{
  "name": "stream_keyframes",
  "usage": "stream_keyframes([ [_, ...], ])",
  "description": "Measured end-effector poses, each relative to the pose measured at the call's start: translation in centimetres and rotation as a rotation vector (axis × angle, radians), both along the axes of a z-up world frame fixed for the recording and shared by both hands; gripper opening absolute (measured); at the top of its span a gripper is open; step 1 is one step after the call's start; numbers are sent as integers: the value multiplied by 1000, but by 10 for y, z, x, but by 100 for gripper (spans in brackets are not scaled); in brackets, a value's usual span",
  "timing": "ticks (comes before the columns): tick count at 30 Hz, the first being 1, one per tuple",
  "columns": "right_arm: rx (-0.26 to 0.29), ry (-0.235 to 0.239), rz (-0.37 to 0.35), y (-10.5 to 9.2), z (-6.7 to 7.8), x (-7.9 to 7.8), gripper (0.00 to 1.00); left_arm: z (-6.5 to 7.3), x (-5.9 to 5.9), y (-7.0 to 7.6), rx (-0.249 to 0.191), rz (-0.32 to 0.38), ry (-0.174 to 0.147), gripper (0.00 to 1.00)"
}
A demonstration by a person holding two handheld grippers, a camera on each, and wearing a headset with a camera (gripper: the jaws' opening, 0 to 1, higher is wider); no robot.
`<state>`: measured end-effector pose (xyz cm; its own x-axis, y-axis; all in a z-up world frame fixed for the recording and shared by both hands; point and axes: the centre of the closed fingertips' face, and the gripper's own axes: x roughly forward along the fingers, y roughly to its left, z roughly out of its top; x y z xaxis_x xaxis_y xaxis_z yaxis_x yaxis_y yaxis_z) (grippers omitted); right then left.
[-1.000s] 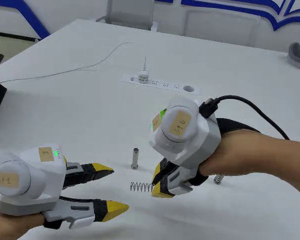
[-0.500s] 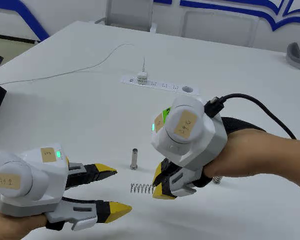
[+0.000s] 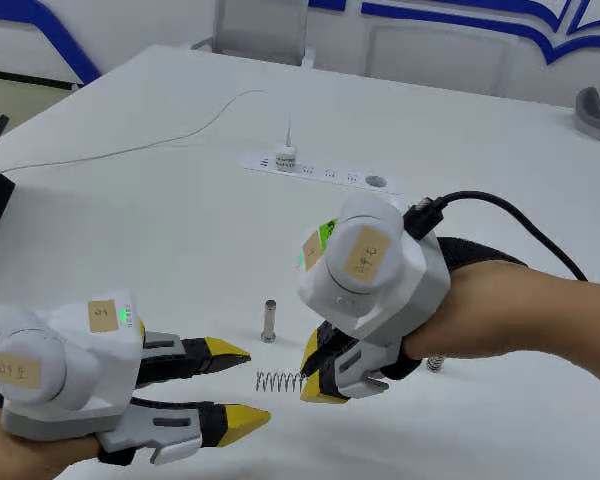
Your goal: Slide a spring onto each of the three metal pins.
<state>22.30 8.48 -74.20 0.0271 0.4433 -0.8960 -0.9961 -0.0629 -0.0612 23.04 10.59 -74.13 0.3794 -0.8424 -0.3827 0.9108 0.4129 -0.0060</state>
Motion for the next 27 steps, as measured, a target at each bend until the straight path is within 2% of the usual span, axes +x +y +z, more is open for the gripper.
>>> stream_keyframes([
  [11, 2, -3, 16, 3, 0, -2, 12, 6, -4, -8, -8, -37, -15, 26],
  [27, 2, -11, 34, 5, 1, -5, 12, 9, -8, -11, -10, -65, -29, 14],
])
